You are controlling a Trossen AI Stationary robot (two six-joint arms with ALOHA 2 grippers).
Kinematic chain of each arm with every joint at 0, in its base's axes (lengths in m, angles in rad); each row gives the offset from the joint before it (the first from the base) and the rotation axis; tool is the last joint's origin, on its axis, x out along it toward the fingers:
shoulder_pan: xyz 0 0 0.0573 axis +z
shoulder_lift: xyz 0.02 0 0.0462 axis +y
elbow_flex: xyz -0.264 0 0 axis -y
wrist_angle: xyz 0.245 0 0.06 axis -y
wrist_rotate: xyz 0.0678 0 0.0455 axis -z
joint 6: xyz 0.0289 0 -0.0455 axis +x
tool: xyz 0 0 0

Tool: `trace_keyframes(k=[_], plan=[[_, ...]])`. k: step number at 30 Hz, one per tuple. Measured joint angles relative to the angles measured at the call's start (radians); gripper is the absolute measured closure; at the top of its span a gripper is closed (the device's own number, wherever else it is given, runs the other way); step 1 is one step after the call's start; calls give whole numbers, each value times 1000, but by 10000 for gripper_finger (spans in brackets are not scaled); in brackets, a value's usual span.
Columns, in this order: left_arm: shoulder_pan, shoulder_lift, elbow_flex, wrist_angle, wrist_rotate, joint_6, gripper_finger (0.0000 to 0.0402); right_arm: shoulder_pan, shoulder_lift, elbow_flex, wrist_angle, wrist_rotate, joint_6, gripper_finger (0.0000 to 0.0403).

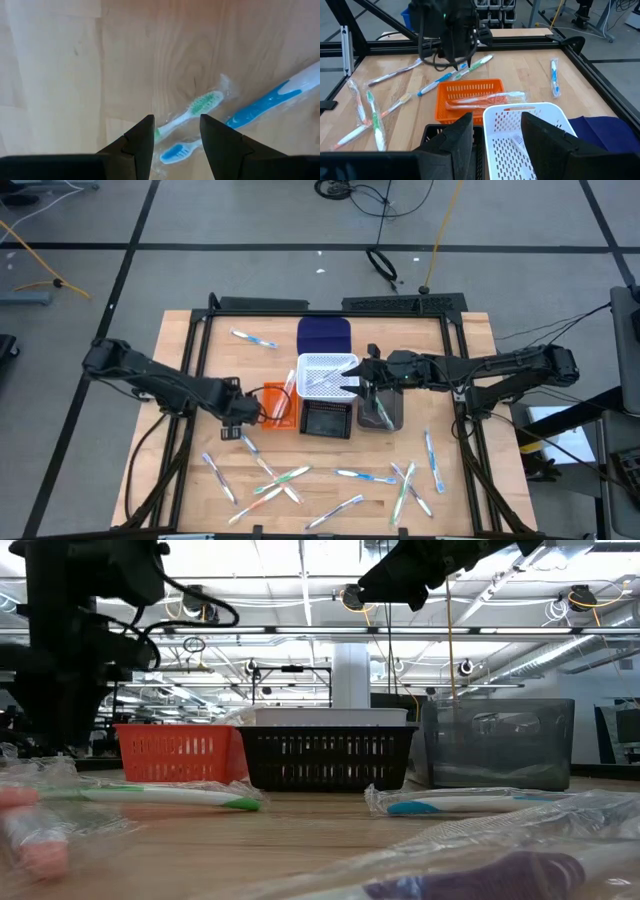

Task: Pick & Place Toothbrushes
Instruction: Put the green toothbrush into the black bin

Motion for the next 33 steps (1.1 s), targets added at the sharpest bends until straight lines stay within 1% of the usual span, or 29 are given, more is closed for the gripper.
trace_keyframes(k=[13,23,26,28,31,32,33], plan=[[-48,116,0,0,9,2,245,0,0,0,0,0,-1,243],[-60,143,0,9,27,11,247,0,0,0,0,0,-1,247],[-60,143,0,15,27,11,271,0,0,0,0,0,-1,247],[-60,143,0,15,28,12,306,0,0,0,0,0,-1,247],[-60,143,0,17,31,12,374,0,0,0,0,0,-1,247],[-60,143,0,17,36,12,388,0,0,0,0,0,-1,247],[-59,143,0,17,38,12,391,0,0,0,0,0,-1,247]])
